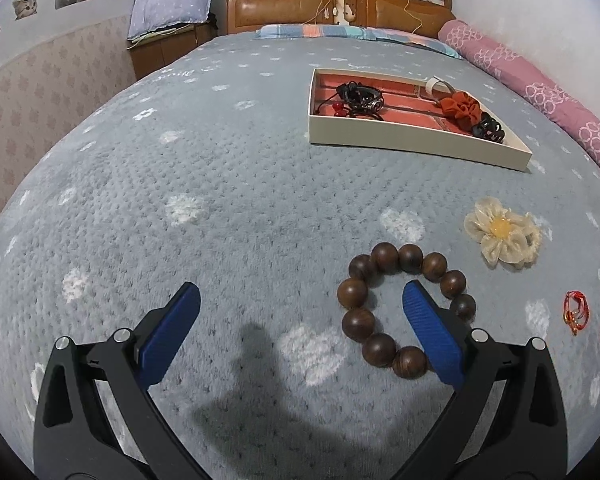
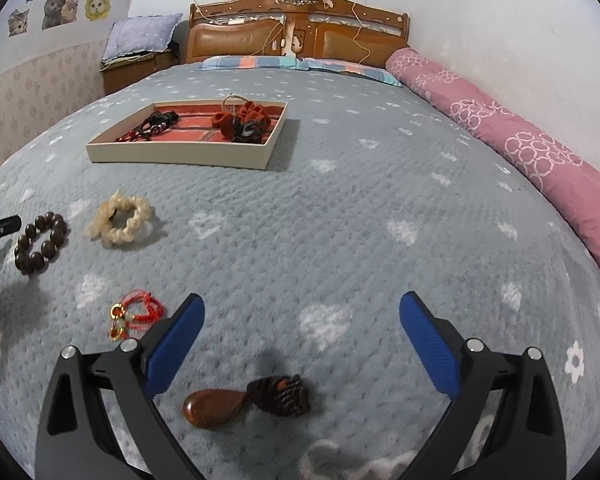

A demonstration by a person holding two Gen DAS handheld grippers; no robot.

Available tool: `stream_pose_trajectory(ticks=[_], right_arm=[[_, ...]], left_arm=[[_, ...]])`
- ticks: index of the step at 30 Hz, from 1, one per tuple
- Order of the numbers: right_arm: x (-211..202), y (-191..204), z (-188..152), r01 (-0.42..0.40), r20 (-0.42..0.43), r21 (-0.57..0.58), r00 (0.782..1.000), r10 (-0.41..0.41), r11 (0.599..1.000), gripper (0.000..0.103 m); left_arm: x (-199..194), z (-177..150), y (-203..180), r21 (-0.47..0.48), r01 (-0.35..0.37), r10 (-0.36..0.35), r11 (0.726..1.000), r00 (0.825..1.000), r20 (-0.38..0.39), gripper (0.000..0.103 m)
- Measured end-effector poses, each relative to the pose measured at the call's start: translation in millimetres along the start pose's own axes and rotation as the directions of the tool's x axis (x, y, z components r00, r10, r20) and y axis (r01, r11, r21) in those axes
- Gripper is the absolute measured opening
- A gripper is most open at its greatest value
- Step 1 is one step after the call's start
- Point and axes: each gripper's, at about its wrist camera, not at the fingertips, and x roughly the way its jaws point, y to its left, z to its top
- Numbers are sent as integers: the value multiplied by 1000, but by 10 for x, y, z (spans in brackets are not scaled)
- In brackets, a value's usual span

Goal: Organize jewelry
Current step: 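Move both grippers back toward the remaining jewelry beside the tray, then grasp the wooden bead bracelet with the left gripper while the right gripper grasps the cream scrunchie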

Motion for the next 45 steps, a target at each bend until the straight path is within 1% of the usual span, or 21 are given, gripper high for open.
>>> stream_pose_trajectory(ticks=[7, 13, 19, 21, 26, 32, 37, 42, 45], right_arm=[[-25, -49, -89, -11, 4, 29, 1000, 11, 1000, 96], [-25, -45, -60, -30, 8, 55, 1000, 29, 998, 96], [57, 216, -51, -75, -2, 32, 997, 75, 997, 96], [74, 298, -48, -77, -5, 20, 997, 77, 997, 96], [107, 497, 34, -85, -1, -9, 996, 85, 996, 96], [217, 575, 166, -89, -16, 23, 996, 89, 996, 96], [271, 735, 338, -97, -10, 19, 995, 97, 995, 96], [409, 946, 486, -115, -42, 26, 992, 116, 993, 96], [473, 1088, 564, -102, -53, 18, 993, 102, 995, 96]], left_arm=[[17, -58, 89, -44, 18, -18, 999, 1000, -4, 98], [34, -50, 73, -39, 10, -10, 999, 1000, -3, 98], [139, -33, 40, -26, 8, -8, 1000, 1000, -27, 97], [166, -27, 29, -22, 9, -10, 1000, 999, -32, 97], [219, -19, -1, -8, 13, -13, 1000, 999, -43, 97], [314, -1, 5, -18, 24, -25, 1000, 997, -79, 91], [342, -8, -1, -16, 26, -27, 1000, 996, -88, 91], [386, 4, -28, -5, 25, -25, 1000, 994, -104, 90], [412, 14, -45, 5, 19, -19, 1000, 993, -114, 88]])
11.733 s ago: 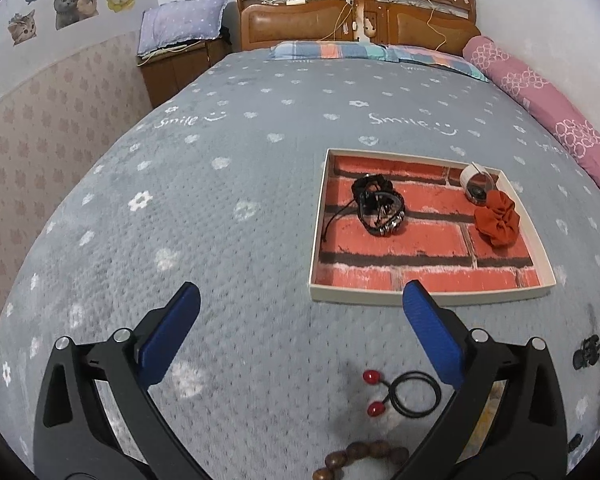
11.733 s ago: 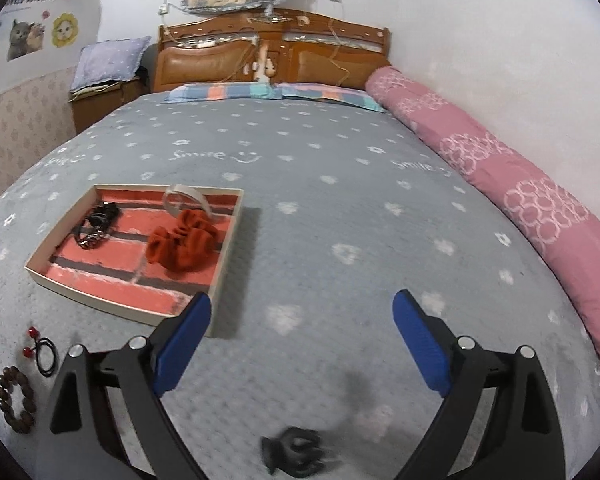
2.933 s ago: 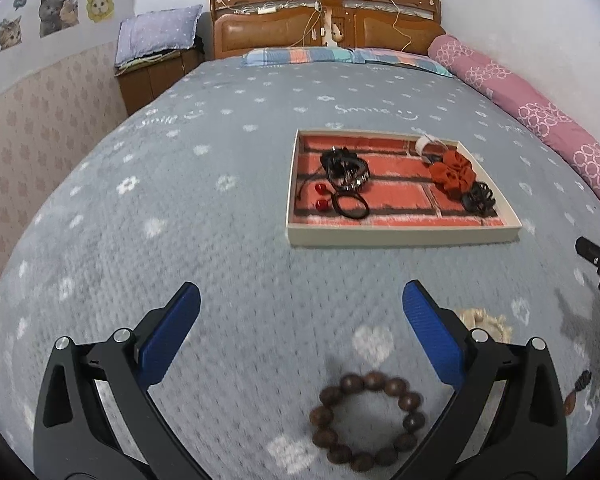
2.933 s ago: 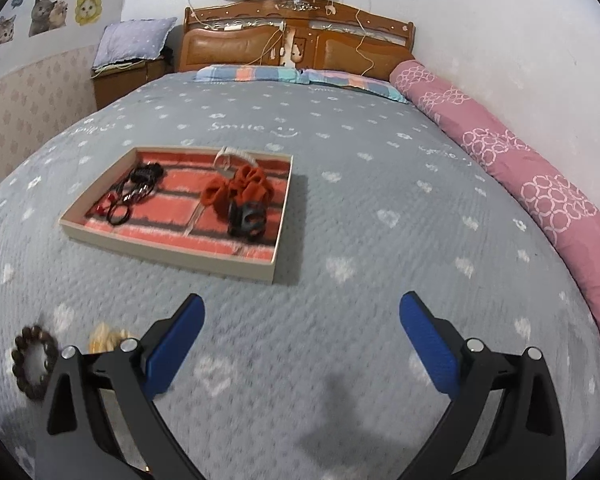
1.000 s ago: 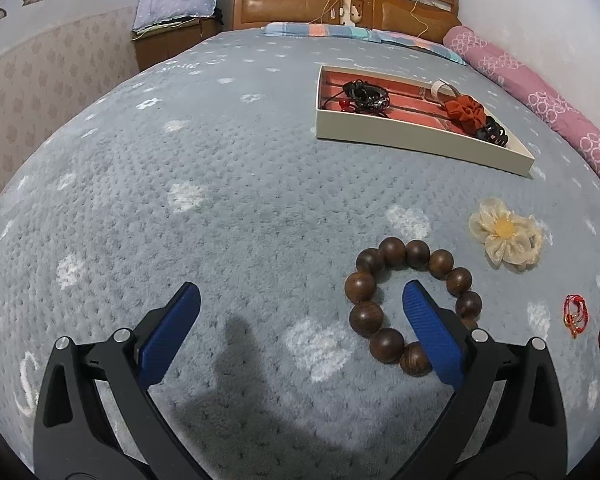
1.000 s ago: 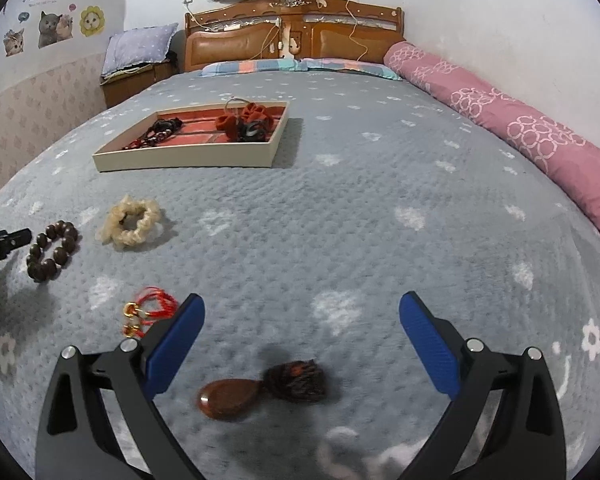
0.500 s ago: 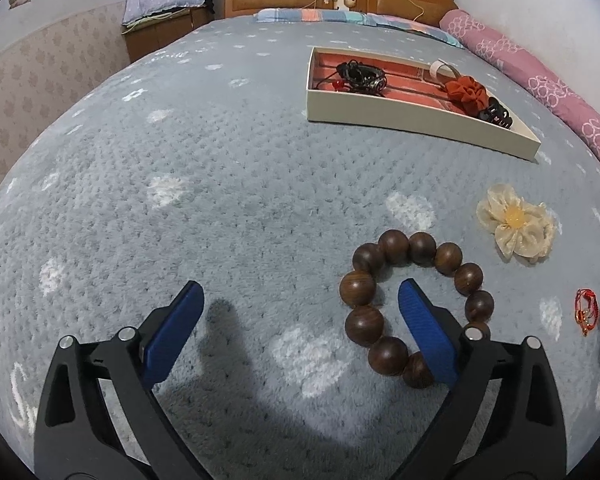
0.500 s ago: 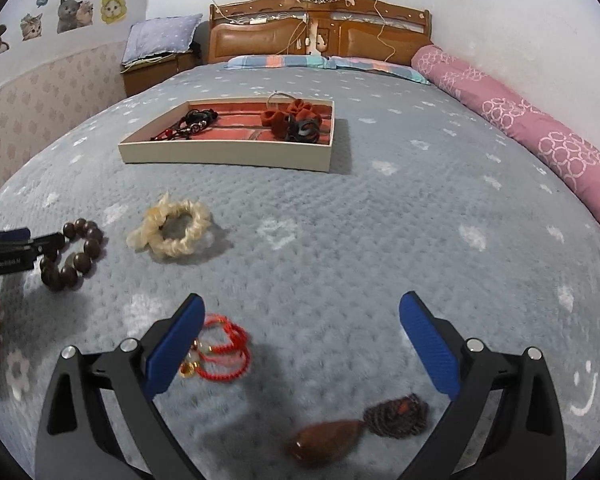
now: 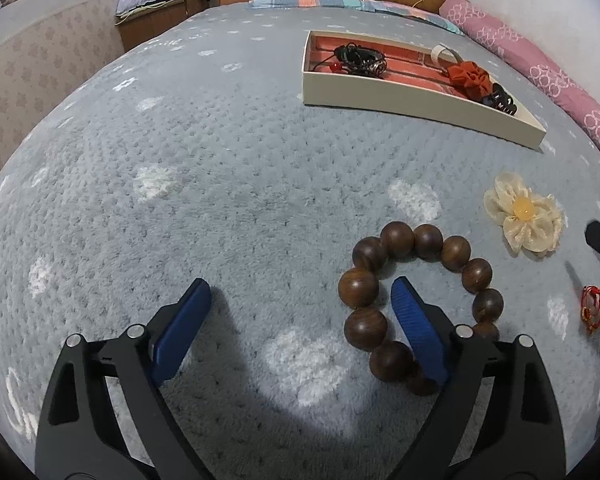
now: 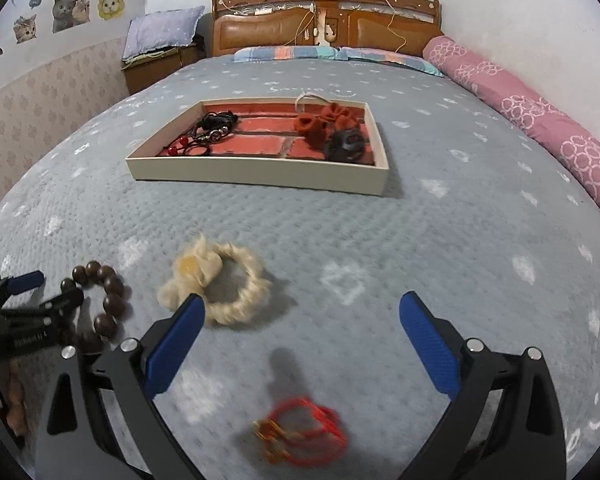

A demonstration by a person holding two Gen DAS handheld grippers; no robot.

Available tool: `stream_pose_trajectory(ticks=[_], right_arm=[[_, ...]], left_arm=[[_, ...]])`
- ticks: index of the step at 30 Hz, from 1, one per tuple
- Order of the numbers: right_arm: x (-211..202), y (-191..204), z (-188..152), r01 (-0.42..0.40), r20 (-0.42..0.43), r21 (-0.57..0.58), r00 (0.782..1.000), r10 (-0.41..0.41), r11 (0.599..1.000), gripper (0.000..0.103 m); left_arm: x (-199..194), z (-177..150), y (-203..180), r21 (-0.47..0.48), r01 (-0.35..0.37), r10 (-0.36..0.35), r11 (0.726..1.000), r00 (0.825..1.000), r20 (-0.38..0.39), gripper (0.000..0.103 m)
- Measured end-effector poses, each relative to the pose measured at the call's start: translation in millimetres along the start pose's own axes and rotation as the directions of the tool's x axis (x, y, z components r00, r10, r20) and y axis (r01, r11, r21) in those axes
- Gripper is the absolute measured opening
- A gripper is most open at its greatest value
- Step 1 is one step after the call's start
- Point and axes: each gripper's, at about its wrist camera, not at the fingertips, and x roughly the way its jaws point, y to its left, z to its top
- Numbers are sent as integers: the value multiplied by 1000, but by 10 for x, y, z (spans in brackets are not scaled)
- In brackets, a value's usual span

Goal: Organize jewelry
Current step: 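Grasp the wooden bead bracelet with the left gripper while the right gripper grasps the cream scrunchie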

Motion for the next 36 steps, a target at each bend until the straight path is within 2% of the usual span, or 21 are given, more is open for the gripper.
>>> stream_pose_trajectory(ticks=[6, 8, 11, 14, 15, 16, 19, 21, 23, 26, 36], right_arm=[[272, 166, 68, 40, -82, -8, 996, -41, 999, 93], [346, 162, 60, 50, -109, -1, 993, -50, 999, 83], [441, 138, 31, 47, -150, 19, 988, -44, 999, 76], [489, 134, 5, 42, -173, 23, 984, -37, 999, 64], [499, 139, 1, 39, -178, 25, 983, -34, 999, 63], [506, 139, -3, 37, -179, 26, 983, -32, 999, 61], [521, 131, 9, 27, -181, 26, 983, -22, 999, 51], [535, 132, 32, 20, -183, 26, 983, -14, 999, 45], [542, 128, 55, 14, -181, 18, 983, -11, 1000, 29], [552, 82, 95, -6, -181, 20, 983, 9, 1000, 18], [377, -214, 394, -56, -101, 42, 993, 60, 998, 14]], left_arm=[[14, 18, -15, 7, 11, -11, 1000, 1000, -5, 82], [18, 19, -26, 11, 15, -15, 1000, 1000, -5, 79], [26, 31, -61, 26, 12, -11, 1000, 1000, -10, 73], [35, 43, -98, 42, 8, -8, 999, 1000, -14, 68], [35, 47, -105, 45, 10, -9, 999, 1000, -15, 66], [33, 53, -111, 46, 19, -18, 999, 1000, -14, 60], [32, 58, -128, 47, 15, -14, 999, 1000, -12, 56], [25, 61, -145, 54, 19, -19, 998, 1000, -9, 49], [22, 71, -171, 63, 17, -16, 998, 1000, -9, 38], [20, 95, -197, 64, 31, -30, 997, 999, -14, 24], [-30, 233, -237, 41, 48, -48, 998, 999, 1, 18]])
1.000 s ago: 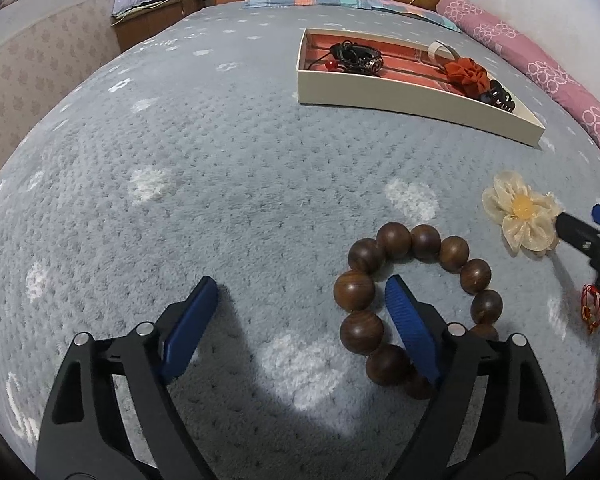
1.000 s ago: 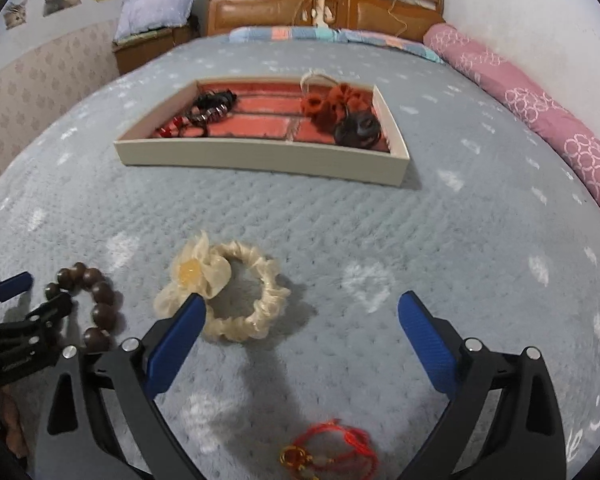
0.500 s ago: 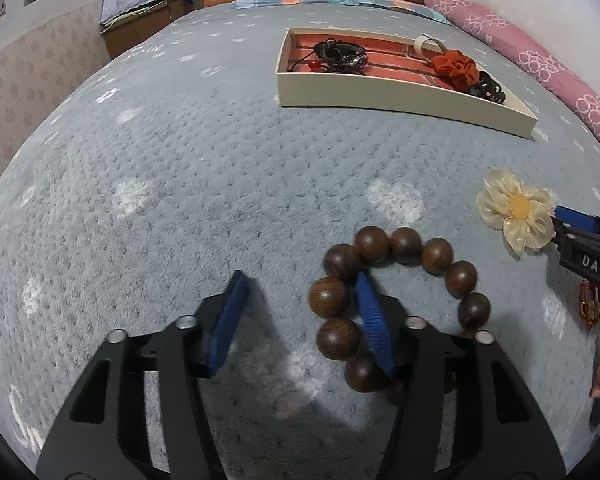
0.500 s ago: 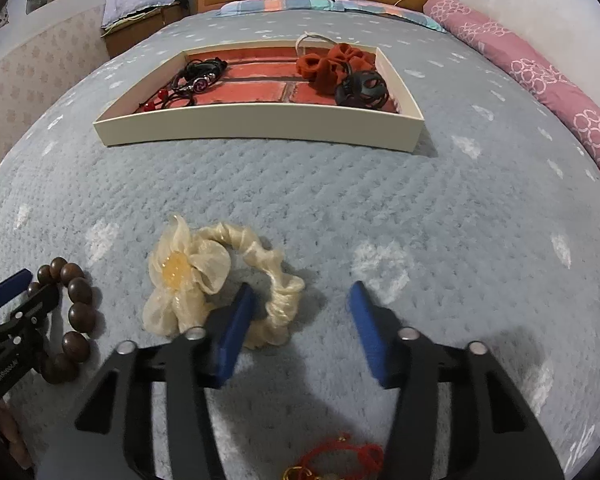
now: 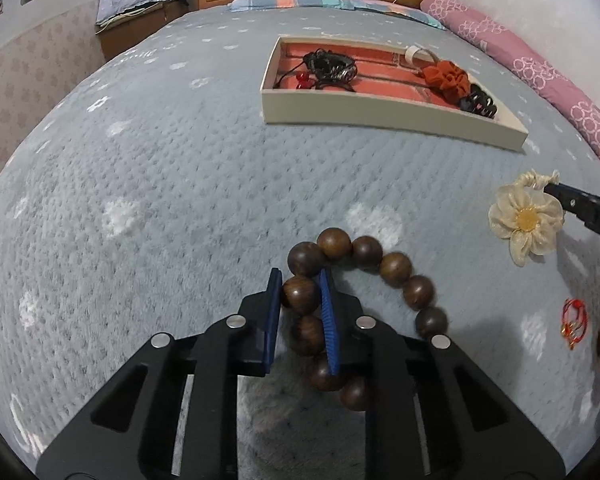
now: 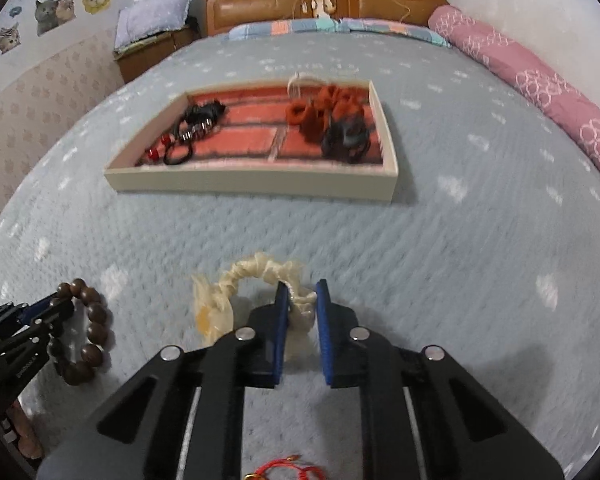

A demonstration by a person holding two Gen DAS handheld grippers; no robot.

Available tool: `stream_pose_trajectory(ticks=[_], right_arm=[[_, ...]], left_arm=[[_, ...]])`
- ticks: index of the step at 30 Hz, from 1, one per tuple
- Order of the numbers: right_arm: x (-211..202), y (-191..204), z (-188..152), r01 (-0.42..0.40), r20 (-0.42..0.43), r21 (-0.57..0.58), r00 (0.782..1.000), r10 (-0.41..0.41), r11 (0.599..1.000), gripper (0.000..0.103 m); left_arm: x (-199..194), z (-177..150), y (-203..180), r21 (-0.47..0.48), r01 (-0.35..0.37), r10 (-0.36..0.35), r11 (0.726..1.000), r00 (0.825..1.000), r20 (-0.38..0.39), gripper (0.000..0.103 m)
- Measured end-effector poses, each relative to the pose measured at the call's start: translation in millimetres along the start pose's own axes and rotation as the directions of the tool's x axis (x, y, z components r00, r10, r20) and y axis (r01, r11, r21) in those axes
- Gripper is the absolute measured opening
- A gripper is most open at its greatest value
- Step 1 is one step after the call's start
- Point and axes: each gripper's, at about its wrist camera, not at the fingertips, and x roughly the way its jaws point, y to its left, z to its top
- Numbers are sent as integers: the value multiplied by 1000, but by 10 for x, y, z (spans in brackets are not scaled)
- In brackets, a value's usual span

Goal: Organize jewelry
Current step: 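Grasp the wooden bead bracelet with the left gripper while the right gripper grasps the cream scrunchie, then carry the bracelet and scrunchie into the tray and open both grippers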

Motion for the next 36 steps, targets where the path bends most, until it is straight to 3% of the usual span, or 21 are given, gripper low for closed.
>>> stream_pose_trajectory(ticks=[12, 24, 31, 36], right_arm=[[-214, 23, 465, 4, 66, -82, 998, 1, 997, 14], [-193, 80, 1044, 25, 114, -86, 993, -15, 996, 14], [115, 99, 1326, 22, 111, -65, 994, -15, 998, 14], [427, 90, 1510, 27, 105, -61, 994, -20, 998, 14]], left_arm=[[-290, 553, -249, 59, 43, -49, 997, 994, 94, 18], [-429, 1409, -241, 57, 42, -51, 998, 984, 170, 18], [-172, 1819, -316, 71, 55, -67, 996, 983, 173, 18], [249, 2074, -324, 52, 62, -69, 997, 987, 146, 18]])
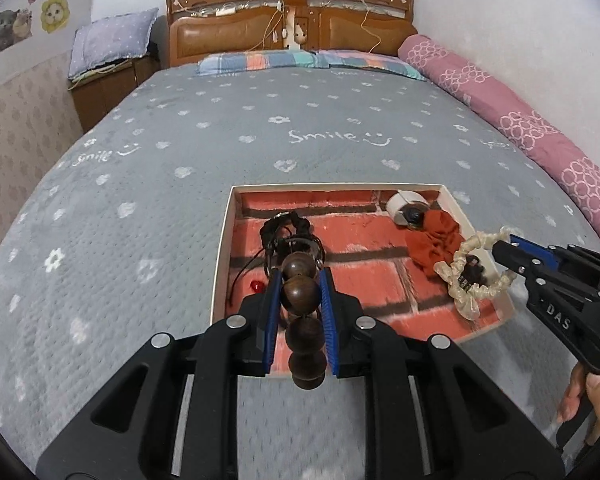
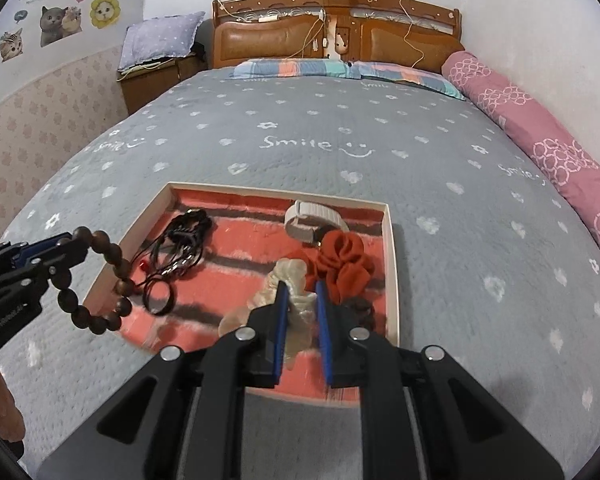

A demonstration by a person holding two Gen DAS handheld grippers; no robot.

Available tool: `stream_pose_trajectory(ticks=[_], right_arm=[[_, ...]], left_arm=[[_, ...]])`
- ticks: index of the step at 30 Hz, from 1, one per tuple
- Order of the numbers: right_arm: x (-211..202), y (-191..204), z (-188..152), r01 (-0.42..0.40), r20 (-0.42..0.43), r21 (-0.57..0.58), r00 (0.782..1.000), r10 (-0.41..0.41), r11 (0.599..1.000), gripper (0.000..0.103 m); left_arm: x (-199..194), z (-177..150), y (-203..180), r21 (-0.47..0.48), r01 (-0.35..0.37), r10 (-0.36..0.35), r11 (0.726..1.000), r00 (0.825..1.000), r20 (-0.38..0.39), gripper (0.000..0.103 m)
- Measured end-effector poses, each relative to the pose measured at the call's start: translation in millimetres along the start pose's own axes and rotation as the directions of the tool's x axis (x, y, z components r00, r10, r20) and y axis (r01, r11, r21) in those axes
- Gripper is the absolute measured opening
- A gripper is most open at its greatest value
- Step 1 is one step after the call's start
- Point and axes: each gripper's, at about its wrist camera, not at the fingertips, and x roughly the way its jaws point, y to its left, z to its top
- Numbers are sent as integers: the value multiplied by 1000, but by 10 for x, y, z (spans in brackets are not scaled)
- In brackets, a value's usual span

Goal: Organize jewelry
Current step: 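Carry the bracelet and scrunchie into the tray and open both grippers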

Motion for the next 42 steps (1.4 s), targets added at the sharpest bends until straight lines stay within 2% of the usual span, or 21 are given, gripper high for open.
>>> stream_pose_trajectory(ticks=[6, 12, 21, 22, 23, 24, 25, 26, 28, 31, 34, 37, 42], right_arm=[[443, -103, 129, 14, -14, 35, 1000, -13, 999, 14], [786, -315, 67, 37, -61, 86, 998, -32, 996, 14], [832, -300, -2, 33, -73, 66, 997, -28, 997, 17], [827, -286, 6, 28, -80, 64, 997, -23, 998, 17], [819, -268, 12, 28, -83, 57, 996, -24, 998, 17], [803, -249, 14, 33, -83, 48, 996, -29, 998, 17], [797, -241, 16, 31, -83, 45, 996, -27, 999, 20], [786, -233, 20, 28, -82, 43, 996, -25, 999, 30], [750, -227, 25, 28, -70, 42, 997, -25, 999, 44], [689, -215, 34, 16, -59, 42, 998, -13, 999, 45], [601, -187, 15, 12, -33, 41, 999, -10, 999, 56], [559, -167, -33, 8, -20, 39, 1000, -7, 999, 58], [581, -202, -22, 34, -29, 43, 999, -32, 999, 58]], left_arm=[[476, 142, 103, -31, -8, 7, 1000, 1000, -30, 18], [852, 127, 287, -13, -101, 100, 995, 993, -56, 18], [1014, -11, 433, -8, -149, 148, 989, 983, -105, 18], [1011, -27, 434, -9, -149, 147, 989, 983, -107, 20], [1010, -47, 438, -13, -146, 144, 989, 983, -110, 29], [1003, -67, 441, -15, -147, 144, 989, 983, -111, 33], [992, -78, 446, -15, -147, 144, 989, 984, -109, 39], [980, -94, 449, -16, -144, 142, 989, 984, -108, 43], [950, -115, 437, -8, -138, 136, 990, 985, -106, 46], [883, -122, 421, -5, -125, 124, 992, 988, -92, 50], [770, -133, 417, -17, -103, 102, 995, 993, -62, 62], [679, -150, 396, -21, -89, 88, 996, 995, -38, 69], [609, -148, 366, -13, -100, 99, 995, 995, -26, 72]])
